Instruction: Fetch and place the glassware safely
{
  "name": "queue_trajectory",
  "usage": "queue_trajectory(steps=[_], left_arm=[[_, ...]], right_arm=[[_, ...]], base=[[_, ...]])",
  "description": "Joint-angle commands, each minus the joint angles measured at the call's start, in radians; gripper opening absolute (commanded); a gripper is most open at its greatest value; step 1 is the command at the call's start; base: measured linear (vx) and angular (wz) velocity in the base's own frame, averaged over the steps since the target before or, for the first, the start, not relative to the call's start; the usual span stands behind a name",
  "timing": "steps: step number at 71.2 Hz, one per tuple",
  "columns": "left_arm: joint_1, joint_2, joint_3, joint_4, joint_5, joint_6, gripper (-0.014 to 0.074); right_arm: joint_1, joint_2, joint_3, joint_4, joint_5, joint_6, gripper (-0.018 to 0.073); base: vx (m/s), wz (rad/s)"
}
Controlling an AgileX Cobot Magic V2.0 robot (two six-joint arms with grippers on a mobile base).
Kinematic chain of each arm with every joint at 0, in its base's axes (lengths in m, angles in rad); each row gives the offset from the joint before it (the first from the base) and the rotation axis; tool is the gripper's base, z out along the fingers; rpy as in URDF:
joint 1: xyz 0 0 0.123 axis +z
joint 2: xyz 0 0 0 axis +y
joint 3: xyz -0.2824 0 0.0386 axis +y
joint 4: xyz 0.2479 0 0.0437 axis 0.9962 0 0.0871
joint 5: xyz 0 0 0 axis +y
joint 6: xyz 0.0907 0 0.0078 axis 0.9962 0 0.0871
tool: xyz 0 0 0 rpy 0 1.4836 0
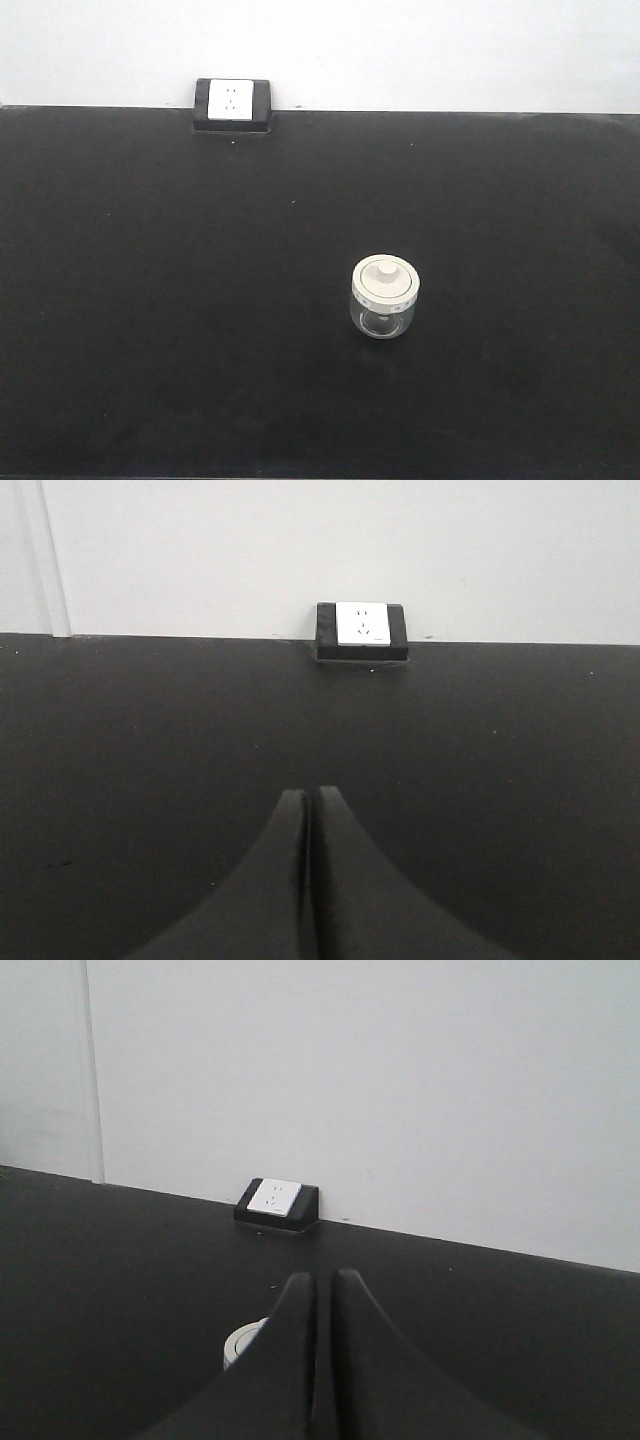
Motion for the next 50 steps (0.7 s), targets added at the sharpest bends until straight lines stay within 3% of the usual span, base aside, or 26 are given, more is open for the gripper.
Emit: queue_trajectory(steps=[1,50], left_arm=[[0.000,0.010,-0.027,-0.005,-0.065,-0.006,-0.0007],[0.000,0.010,-0.027,-0.005,-0.065,-0.006,-0.0007]], right_arm=[[-0.005,0.000,-0.026,0.000,-0.063,-0.006,-0.0009],[-0.005,0.000,-0.026,0.000,-0.063,-0.006,-0.0008]], base=[[0.00,0.00],[0.00,0.00]])
